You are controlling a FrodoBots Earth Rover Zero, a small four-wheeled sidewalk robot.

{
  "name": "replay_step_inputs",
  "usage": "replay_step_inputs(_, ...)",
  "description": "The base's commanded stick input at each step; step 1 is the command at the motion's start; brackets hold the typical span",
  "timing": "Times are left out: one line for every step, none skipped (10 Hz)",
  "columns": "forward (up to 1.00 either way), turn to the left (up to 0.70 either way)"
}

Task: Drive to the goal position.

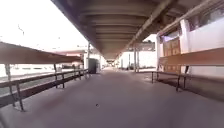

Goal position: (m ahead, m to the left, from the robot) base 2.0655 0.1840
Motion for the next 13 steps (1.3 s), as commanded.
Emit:
replay_step_inputs(0.7,0.0)
replay_step_inputs(0.7,0.0)
replay_step_inputs(0.7,0.0)
replay_step_inputs(0.7,0.0)
replay_step_inputs(0.7,0.0)
replay_step_inputs(0.7,0.0)
replay_step_inputs(0.7,0.0)
replay_step_inputs(0.7,0.0)
replay_step_inputs(0.7,0.0)
replay_step_inputs(0.7,0.0)
replay_step_inputs(0.7,0.0)
replay_step_inputs(0.7,0.0)
replay_step_inputs(0.7,0.0)
